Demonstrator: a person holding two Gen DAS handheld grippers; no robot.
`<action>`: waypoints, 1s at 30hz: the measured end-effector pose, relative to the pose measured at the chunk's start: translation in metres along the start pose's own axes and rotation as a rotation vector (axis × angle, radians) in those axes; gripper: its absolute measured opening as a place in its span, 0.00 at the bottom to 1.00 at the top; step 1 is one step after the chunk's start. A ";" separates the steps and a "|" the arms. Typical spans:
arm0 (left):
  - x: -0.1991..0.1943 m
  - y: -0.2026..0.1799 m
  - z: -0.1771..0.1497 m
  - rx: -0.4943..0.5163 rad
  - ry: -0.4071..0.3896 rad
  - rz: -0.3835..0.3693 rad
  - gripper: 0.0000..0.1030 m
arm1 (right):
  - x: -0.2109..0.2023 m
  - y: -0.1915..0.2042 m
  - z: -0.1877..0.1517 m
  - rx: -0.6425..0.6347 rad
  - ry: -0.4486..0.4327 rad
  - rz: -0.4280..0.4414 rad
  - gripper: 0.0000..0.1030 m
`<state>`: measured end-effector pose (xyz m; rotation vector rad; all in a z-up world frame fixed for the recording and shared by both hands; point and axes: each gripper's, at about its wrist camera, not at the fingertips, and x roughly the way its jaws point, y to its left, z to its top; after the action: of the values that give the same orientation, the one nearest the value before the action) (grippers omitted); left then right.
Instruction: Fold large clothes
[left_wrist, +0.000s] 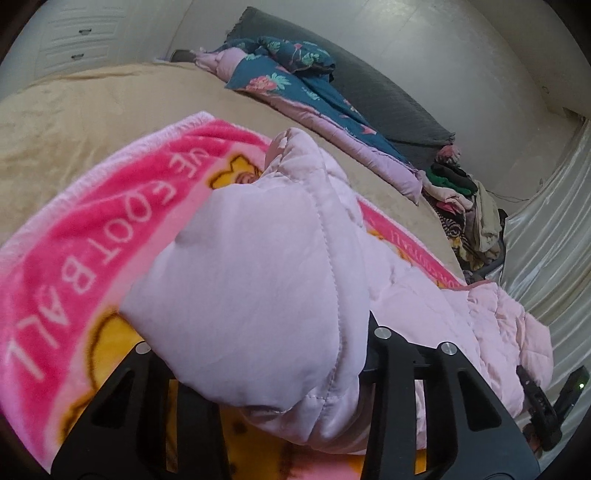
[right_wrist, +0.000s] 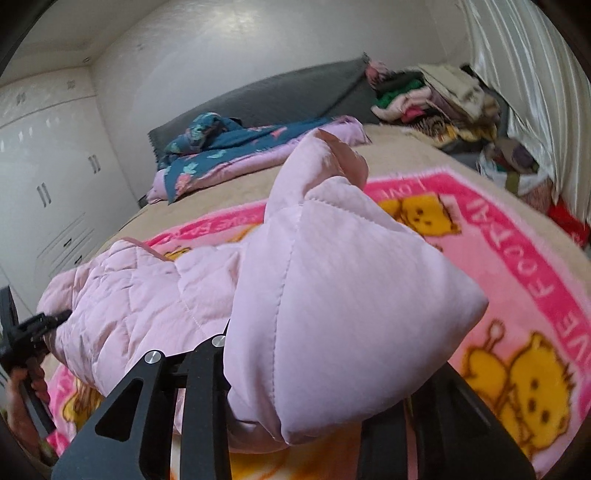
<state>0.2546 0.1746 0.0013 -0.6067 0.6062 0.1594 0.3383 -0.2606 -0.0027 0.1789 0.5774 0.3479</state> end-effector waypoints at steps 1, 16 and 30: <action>-0.005 -0.001 0.000 0.005 -0.001 0.002 0.30 | -0.005 0.002 0.000 -0.009 0.000 0.001 0.28; -0.063 0.000 -0.039 0.045 0.016 0.025 0.30 | -0.071 -0.005 -0.038 -0.012 0.016 0.016 0.28; -0.086 0.018 -0.073 0.083 0.038 0.042 0.31 | -0.102 -0.001 -0.083 0.012 0.024 -0.007 0.28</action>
<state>0.1436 0.1499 -0.0053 -0.5181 0.6593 0.1614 0.2118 -0.2939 -0.0202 0.1839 0.6036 0.3402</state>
